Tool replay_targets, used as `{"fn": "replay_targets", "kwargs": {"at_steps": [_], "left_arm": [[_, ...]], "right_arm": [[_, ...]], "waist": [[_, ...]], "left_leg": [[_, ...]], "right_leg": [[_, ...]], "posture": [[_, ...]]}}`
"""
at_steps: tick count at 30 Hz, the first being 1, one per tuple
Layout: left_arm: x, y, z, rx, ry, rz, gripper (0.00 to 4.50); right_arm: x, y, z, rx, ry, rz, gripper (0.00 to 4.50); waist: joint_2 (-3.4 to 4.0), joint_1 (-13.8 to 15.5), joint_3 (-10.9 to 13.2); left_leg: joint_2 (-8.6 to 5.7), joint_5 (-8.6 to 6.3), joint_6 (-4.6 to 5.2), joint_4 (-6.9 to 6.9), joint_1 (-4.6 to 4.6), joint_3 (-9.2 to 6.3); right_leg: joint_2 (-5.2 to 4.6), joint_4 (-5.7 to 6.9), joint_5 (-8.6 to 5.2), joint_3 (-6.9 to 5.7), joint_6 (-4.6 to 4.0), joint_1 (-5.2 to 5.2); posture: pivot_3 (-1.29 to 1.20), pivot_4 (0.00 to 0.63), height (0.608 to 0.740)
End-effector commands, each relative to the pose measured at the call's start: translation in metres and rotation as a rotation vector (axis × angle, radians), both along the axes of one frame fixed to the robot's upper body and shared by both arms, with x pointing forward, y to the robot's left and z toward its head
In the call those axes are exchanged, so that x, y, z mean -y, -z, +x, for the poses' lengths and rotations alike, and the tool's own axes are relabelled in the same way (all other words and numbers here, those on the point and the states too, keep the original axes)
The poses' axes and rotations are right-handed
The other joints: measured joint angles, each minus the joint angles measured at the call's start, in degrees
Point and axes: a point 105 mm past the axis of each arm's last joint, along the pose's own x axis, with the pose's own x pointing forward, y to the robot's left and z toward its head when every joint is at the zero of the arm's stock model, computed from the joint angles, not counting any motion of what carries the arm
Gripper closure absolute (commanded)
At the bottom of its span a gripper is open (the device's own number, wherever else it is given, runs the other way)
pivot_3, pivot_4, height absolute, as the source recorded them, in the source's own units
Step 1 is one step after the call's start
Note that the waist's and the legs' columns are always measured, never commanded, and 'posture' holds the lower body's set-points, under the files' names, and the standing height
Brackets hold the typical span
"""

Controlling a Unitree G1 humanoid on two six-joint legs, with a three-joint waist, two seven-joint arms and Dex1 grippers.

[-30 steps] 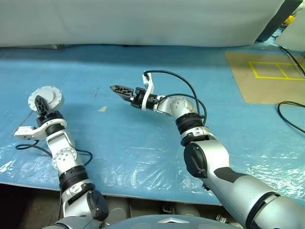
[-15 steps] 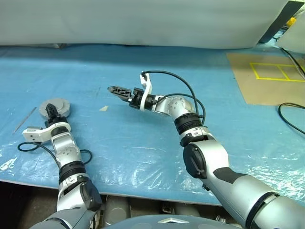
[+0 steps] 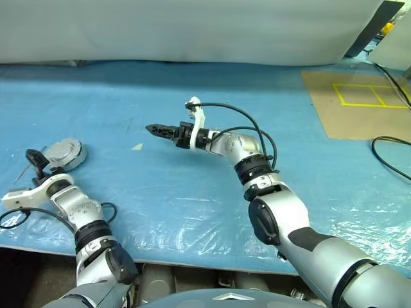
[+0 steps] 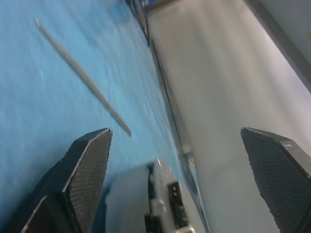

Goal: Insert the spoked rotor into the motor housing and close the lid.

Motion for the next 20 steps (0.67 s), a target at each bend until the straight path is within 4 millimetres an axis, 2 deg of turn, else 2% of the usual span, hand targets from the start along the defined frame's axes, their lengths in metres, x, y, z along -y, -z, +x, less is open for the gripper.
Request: {"fn": "replay_targets", "kwargs": {"at_steps": [1,3,6,8,11,13,16,20], "left_arm": [[0.022,-0.053,0.008,-0.064,0.095,0.424,0.04],[0.052,-0.068,0.018,-0.117,0.231,0.681,0.04],[0.094,-0.076,0.025,-0.125,0.417,0.912,0.04],[0.111,-0.077,0.026,-0.126,0.49,0.997,0.04],[0.148,-0.075,0.027,-0.12,0.663,1.172,0.04],[0.174,-0.067,0.025,-0.128,0.805,1.315,0.04],[0.19,-0.057,0.021,-0.13,0.926,1.404,0.04],[0.194,-0.048,0.022,-0.144,0.977,1.426,0.01]], "right_arm": [[-0.001,-0.017,-0.004,0.221,-0.006,-0.004,0.1],[0.005,-0.015,-0.004,0.33,0.022,-0.027,0.1],[0.021,-0.009,-0.003,0.462,0.068,-0.088,0.1],[0.031,-0.008,-0.001,0.527,0.099,-0.112,0.1],[0.055,-0.001,0.001,0.566,0.163,-0.139,0.1],[0.071,0.011,-0.001,0.629,0.176,-0.222,0.1],[0.089,0.027,-0.006,0.651,0.195,-0.289,0.1],[0.108,0.038,-0.008,0.668,0.228,-0.34,0.05]], "waist": [[-0.04,0.1,0.0],[-0.06,0.5,0.0],[-0.05,1.0,0.0],[-0.05,1.0,0.0],[-0.04,0.9,0.0],[-0.04,0.8,0.0],[-0.02,0.3,0.0],[0.01,-0.2,0.0]], "left_leg": [[0.01,0.0,0.0,0.0,-0.02,-0.03],[0.0,0.0,0.01,0.02,-0.07,-0.12],[-0.04,0.02,0.04,0.05,-0.02,-0.17],[-0.08,0.04,0.06,0.06,0.06,-0.16],[-0.08,0.04,0.07,0.06,0.17,-0.14],[-0.07,0.04,0.07,0.04,0.2,-0.14],[-0.11,0.04,0.08,0.03,0.24,-0.13],[-0.1,0.04,0.08,0.01,0.25,-0.13]], "right_leg": [[-0.01,-0.01,0.0,-0.03,0.0,0.0],[-0.06,0.0,0.0,-0.15,0.01,0.01],[-0.17,0.0,0.02,-0.25,0.03,0.12],[-0.21,-0.02,0.04,-0.22,0.08,0.22],[-0.19,-0.02,0.04,-0.16,0.08,0.29],[-0.15,0.0,0.04,-0.13,0.08,0.3],[-0.15,-0.02,0.04,-0.07,0.08,0.33],[-0.11,-0.04,0.04,-0.04,0.08,0.32]], "posture": [[0.0,0.15,0.74],[0.0,0.15,0.74],[0.0,0.15,0.74],[0.0,0.15,0.74],[0.0,0.15,0.74],[0.0,0.15,0.74],[0.0,0.15,0.74],[0.0,0.15,0.74]]}}
